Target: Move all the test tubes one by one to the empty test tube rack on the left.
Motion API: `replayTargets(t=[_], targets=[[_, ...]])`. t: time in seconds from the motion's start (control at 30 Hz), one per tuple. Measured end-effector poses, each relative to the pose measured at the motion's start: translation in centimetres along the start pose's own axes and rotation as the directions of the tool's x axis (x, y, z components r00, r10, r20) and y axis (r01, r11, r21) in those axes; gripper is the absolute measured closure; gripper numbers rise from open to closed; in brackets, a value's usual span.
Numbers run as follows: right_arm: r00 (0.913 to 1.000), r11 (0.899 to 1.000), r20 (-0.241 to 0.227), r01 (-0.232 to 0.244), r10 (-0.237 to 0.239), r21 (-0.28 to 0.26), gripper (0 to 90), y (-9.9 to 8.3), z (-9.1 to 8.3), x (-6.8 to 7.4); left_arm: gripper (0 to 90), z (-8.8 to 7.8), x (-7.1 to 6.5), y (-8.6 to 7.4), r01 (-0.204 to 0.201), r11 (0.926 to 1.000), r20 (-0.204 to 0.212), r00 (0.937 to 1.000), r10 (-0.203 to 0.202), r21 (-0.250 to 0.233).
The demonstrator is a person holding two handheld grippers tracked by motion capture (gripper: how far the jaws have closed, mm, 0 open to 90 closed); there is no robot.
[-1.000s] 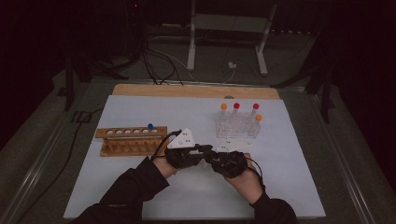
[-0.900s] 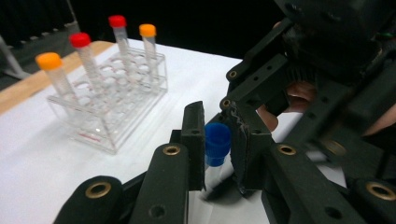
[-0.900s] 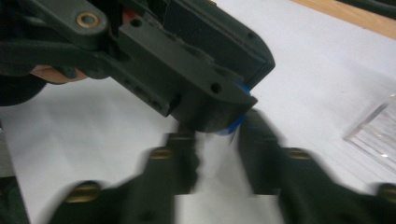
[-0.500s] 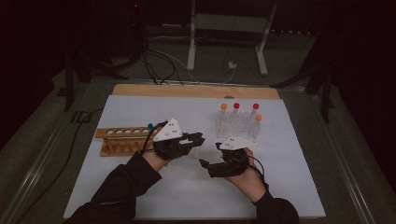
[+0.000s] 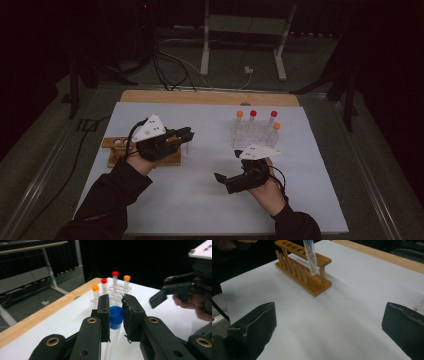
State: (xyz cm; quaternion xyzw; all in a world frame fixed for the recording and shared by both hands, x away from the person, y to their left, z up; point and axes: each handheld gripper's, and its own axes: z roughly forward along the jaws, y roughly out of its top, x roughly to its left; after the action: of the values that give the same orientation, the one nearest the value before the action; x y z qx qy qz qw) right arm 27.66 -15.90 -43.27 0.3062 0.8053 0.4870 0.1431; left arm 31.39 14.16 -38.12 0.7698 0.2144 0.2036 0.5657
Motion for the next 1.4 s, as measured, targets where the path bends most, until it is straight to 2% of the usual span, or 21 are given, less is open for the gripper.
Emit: replayTargets(t=[0.43,0.77,0.97,1.1,1.17,1.4], targets=[[0.9999,1.000,0.011,-0.001,0.001,-0.015,0.0,0.1,-0.3,-0.1,77.8,-3.3,1.9,-0.7,0.012,0.9998,-0.098,0.9951,-0.010,0.018],[1.0000,1.000,0.009,0.000,0.000,-0.017,0.0,0.2,-0.4,-0.1,77.9,-5.8,4.0,-1.3,0.028,0.9996,-0.195,0.9804,-0.029,-0.004],[1.0000,1.000,0.007,0.000,0.000,-0.015,0.0,0.2,-0.4,-0.2,77.9,-5.7,5.4,-2.2,0.046,0.9984,-0.238,0.9698,-0.052,-0.031],[1.0000,1.000,0.006,-0.005,0.005,-0.021,0.0,0.2,-0.5,-0.2,77.9,-5.3,6.3,-3.4,0.097,0.9933,-0.249,0.9622,-0.110,-0.064],[1.0000,1.000,0.006,-0.005,0.005,-0.021,0.0,0.2,-0.5,-0.3,77.9,-5.0,6.6,-4.0,0.109,0.9918,-0.258,0.9582,-0.123,-0.066],[1.0000,1.000,0.002,-0.007,0.007,-0.019,0.0,0.1,-0.6,-0.3,77.9,-4.0,7.1,-6.0,0.143,0.9890,-0.258,0.9548,-0.148,-0.039]])
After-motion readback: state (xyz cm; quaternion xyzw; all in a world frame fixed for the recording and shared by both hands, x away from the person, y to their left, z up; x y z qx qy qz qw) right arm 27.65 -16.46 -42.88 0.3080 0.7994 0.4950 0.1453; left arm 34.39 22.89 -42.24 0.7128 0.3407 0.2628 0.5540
